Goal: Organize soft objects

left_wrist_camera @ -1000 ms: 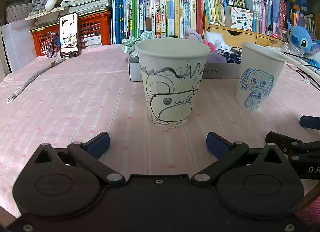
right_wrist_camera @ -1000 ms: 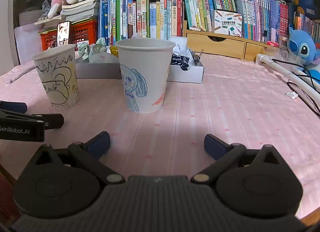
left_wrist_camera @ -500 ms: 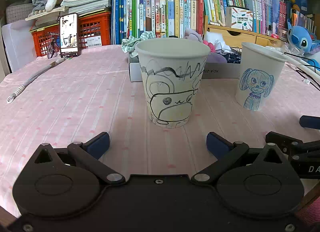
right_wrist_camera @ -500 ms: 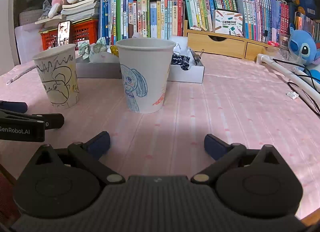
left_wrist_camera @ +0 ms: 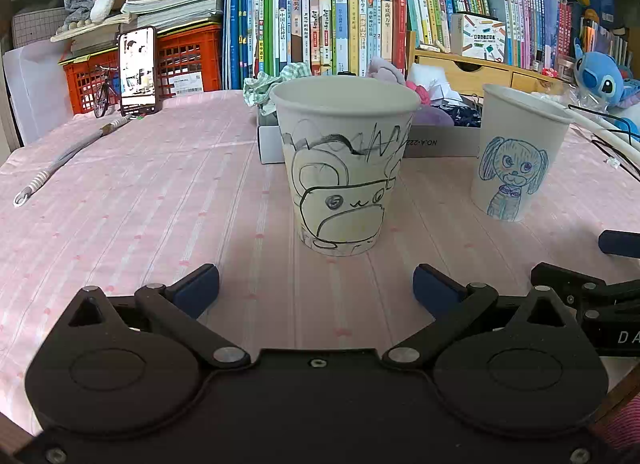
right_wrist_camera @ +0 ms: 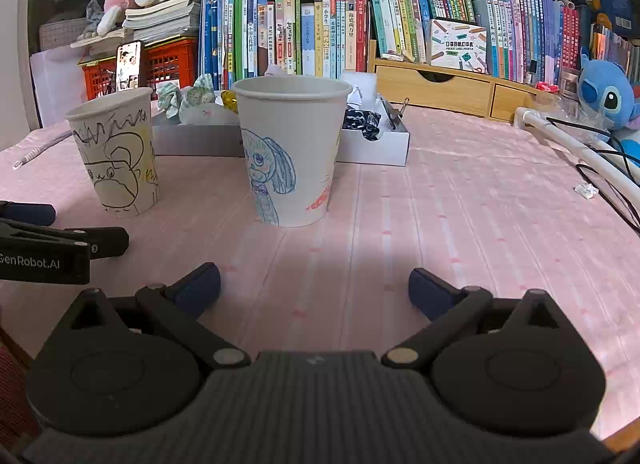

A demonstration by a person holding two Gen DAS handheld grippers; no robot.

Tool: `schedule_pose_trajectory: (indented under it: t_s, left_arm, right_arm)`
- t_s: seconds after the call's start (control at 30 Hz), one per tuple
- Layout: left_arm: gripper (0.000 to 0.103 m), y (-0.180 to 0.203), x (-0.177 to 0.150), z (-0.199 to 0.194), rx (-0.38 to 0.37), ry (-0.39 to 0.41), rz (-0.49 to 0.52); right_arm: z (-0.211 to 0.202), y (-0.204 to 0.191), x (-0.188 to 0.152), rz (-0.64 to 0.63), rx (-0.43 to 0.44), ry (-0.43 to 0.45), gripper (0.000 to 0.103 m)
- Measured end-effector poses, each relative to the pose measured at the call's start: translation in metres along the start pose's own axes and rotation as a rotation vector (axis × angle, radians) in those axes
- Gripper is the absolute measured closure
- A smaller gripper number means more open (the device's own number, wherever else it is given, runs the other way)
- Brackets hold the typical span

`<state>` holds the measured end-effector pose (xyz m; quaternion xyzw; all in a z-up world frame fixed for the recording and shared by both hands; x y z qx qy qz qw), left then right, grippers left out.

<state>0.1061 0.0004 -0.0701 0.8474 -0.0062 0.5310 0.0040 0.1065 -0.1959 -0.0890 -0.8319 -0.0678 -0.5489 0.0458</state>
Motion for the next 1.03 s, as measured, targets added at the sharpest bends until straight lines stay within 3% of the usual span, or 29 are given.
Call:
schedule_pose_trajectory:
  t_s: [1.03]
  left_arm:
    - [0.0, 0.0007, 0.0018, 0.0001, -0.002, 0.004, 0.003]
  right_arm:
    - [0.0002, 0.0001, 0.0002, 0.0, 0.0, 0.0, 0.0]
Point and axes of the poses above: each gripper's, at about its wrist camera, not at the fingertips, and z roughly the way its jaws point, y to its right, x to its top, the point moved 9 cm from there along z, roughly the way its jaws point, and after that the axes turned 10 degrees about y, right-handed, at the moved point
